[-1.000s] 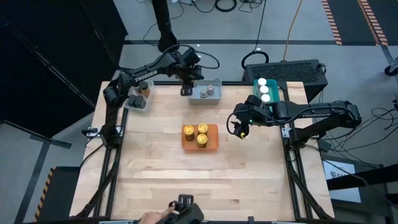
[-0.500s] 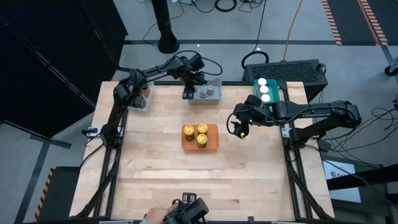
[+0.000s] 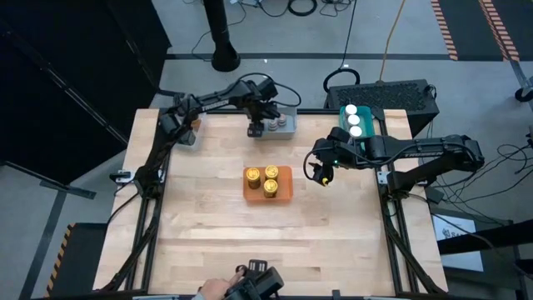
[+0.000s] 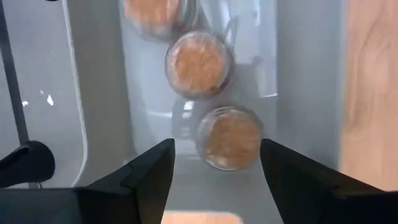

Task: Sort spices by type
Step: Put the brown seasoning bottle into the gray bin, then return to Home Position

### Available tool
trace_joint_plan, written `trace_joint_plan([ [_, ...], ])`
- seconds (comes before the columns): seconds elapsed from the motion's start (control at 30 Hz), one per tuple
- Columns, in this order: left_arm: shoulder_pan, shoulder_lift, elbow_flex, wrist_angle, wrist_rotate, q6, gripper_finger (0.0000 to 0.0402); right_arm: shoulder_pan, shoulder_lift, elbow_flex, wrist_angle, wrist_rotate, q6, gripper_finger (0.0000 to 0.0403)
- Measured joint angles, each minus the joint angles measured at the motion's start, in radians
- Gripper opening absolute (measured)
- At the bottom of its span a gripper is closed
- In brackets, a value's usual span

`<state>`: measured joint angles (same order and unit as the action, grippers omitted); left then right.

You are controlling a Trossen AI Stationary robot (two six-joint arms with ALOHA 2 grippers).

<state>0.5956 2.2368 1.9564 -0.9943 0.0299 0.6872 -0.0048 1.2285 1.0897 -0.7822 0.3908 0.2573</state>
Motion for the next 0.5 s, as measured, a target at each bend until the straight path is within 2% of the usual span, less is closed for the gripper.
trace_joint_plan([
  [0.23,-0.003,0.0,0.0,0.006,-0.024,-0.001,0.0249,0.0,0.0,0.0,0.0,0.0,0.0,0.0286],
  [0.43,-0.026,-0.09,-0.001,-0.025,-0.201,0.0,0.025,0.0,0.0,0.0,0.028,0.001,-0.033,0.0286],
  [0.5,-0.034,-0.146,0.0,-0.032,-0.213,-0.007,0.025,0.0,0.0,0.0,0.059,0.002,-0.074,0.0286],
])
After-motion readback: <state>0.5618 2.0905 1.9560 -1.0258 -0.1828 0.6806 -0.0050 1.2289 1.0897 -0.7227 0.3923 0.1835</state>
